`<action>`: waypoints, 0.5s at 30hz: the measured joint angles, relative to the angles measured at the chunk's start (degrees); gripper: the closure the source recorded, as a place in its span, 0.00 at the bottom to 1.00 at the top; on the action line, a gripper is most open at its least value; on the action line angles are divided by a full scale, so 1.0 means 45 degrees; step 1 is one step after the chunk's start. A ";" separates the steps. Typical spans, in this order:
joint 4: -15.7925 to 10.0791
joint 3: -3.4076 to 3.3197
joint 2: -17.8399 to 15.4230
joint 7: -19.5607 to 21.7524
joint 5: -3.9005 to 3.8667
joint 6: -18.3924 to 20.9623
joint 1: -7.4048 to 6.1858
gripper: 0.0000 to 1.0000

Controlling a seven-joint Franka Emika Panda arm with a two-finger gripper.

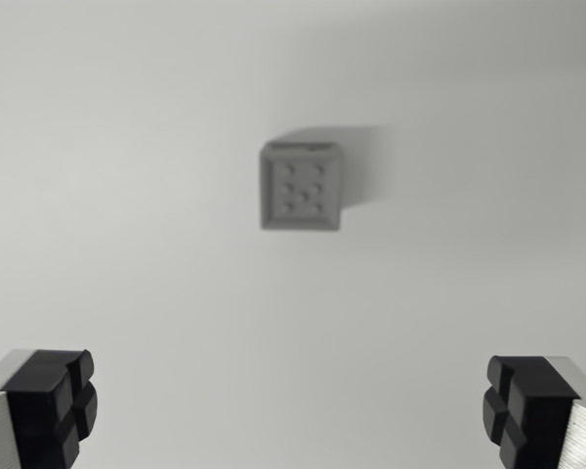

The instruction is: Destack cube

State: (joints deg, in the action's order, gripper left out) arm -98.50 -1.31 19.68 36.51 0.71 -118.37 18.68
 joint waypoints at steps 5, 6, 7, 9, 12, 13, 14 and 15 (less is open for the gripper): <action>0.0231 -0.0002 -0.0120 0.0002 -0.0001 0.0351 0.0000 0.00; 0.0266 -0.0002 -0.0135 0.0002 -0.0001 0.0399 0.0000 0.00; 0.0281 -0.0003 -0.0143 0.0002 -0.0001 0.0424 0.0000 0.00; 0.0353 -0.0003 -0.0170 0.0002 -0.0002 0.0529 0.0000 0.00; 0.0424 -0.0003 -0.0199 0.0002 -0.0002 0.0632 0.0000 0.00; 0.0445 -0.0004 -0.0211 0.0002 -0.0002 0.0663 0.0000 0.00; 0.0465 -0.0004 -0.0223 0.0002 -0.0002 0.0694 0.0000 0.00; 0.0485 -0.0004 -0.0232 0.0002 -0.0002 0.0724 0.0000 0.00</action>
State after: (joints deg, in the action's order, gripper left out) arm -96.32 -1.32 18.64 36.52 0.71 -115.11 18.68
